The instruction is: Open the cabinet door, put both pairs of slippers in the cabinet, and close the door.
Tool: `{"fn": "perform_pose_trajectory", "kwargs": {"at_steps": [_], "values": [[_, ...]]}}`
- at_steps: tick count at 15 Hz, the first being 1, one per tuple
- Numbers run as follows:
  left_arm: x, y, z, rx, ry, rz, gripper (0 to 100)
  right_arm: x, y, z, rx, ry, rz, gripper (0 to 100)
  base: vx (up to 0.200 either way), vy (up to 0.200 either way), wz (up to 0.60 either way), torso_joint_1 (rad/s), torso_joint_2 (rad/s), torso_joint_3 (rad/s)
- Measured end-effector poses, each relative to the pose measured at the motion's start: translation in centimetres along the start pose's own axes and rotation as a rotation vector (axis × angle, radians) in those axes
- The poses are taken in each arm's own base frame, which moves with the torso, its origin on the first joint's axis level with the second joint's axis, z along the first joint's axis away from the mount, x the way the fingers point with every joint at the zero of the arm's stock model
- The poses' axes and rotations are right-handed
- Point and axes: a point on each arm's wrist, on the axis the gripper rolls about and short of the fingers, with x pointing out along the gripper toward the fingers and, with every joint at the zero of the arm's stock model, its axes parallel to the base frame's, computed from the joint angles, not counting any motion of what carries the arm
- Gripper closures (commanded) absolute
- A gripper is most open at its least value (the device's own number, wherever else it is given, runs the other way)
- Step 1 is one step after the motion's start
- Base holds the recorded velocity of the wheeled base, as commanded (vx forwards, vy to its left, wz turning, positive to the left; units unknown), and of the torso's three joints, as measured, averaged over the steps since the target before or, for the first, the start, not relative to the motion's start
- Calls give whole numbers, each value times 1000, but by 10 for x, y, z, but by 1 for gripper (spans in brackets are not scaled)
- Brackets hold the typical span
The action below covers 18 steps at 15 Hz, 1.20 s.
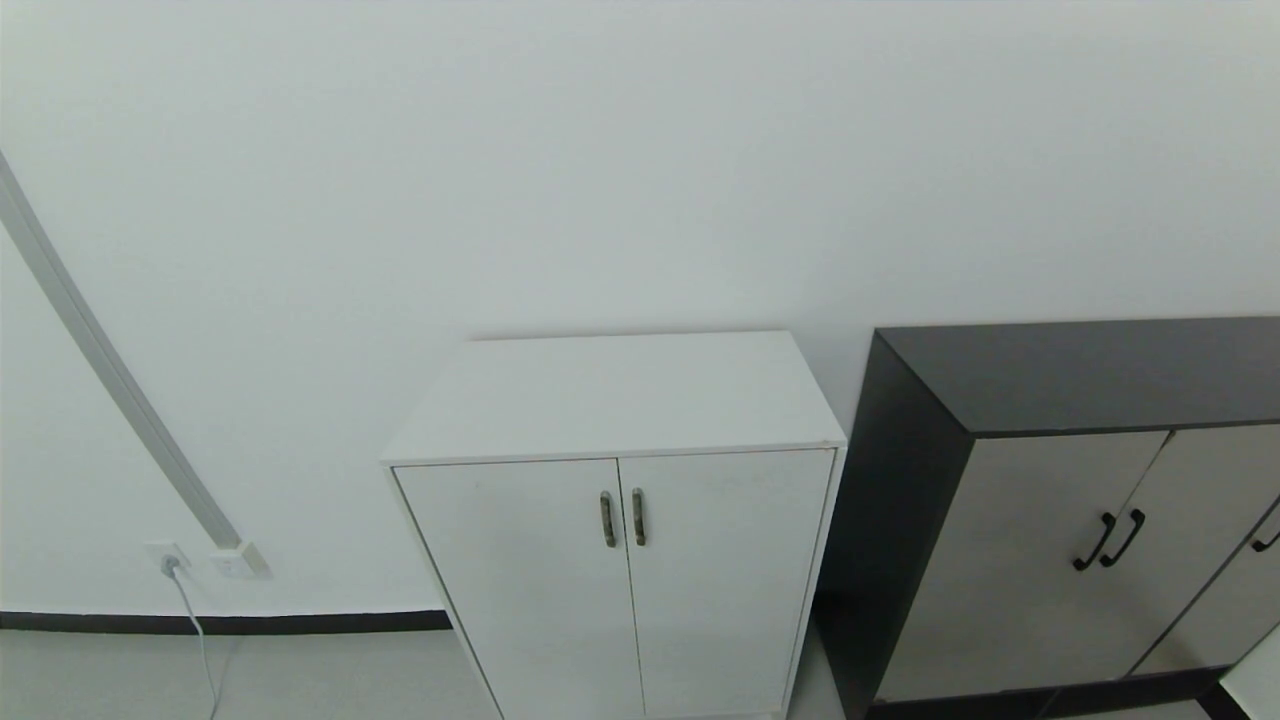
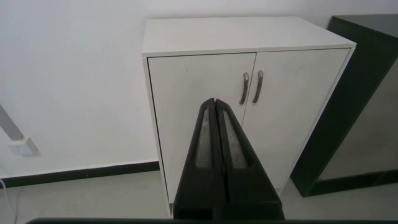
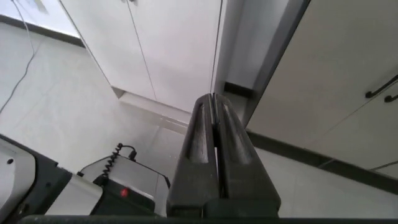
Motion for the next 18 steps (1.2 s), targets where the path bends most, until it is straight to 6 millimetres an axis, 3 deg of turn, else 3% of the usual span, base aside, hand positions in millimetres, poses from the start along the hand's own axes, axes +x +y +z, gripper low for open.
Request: {"fn": "perform_pose_trajectory", "kwargs": {"at_steps": [3, 10, 18], "values": [[0, 0, 0, -1, 0, 0, 100, 0, -5, 1, 15, 18, -242, 100, 0, 0, 0, 0, 0, 0], [0, 0, 0, -2, 0, 0, 100, -11, -5, -3, 120, -70, -523, 100, 0, 0, 0, 0, 0, 0], [0, 0, 0, -1, 0, 0, 100, -22, 4, -10, 136, -284, -327, 100, 0, 0, 0, 0, 0, 0]]}}
